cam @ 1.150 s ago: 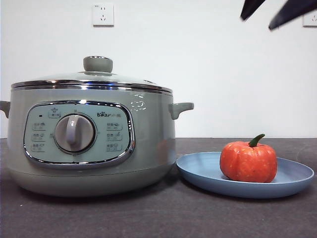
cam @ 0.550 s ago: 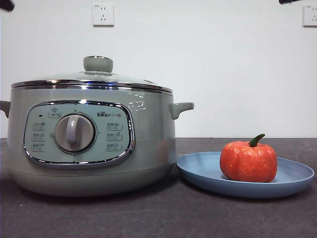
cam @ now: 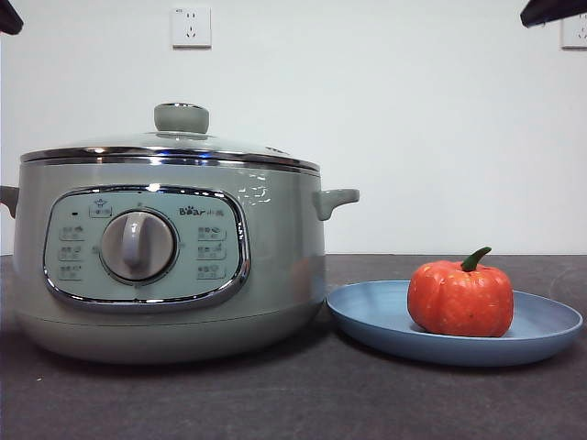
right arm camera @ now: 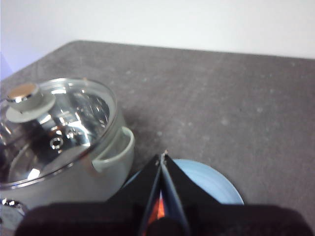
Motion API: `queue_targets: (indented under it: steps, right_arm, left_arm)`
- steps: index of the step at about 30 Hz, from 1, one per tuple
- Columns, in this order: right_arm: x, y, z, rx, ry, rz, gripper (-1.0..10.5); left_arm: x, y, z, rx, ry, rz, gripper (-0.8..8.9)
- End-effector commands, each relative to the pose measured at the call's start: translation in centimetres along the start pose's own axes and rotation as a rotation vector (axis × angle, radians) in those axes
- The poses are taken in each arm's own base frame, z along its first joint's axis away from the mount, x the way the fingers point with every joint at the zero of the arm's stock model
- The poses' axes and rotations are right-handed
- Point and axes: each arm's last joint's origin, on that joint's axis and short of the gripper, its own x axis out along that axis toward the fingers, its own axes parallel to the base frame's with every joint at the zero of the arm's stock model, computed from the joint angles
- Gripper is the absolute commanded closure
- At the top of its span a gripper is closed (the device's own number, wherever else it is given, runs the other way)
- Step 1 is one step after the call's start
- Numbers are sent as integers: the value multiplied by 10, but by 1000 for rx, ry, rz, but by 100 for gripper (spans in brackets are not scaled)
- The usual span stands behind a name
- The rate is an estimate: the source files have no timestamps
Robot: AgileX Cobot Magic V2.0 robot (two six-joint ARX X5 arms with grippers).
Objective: Take the pumpkin out from the steamer,put the pumpkin in the blue plate,close the lid
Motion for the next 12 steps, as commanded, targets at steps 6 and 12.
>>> queue_targets:
  steps: [6,12]
  right_arm:
    - [0,0,-7,10,64,-6,946]
    - [0,-1,-12,11,114,-11,946]
  left_arm:
    - [0,0,0,-10,-5,2,816]
    - [-15,4,-3,-16,-31,16,816]
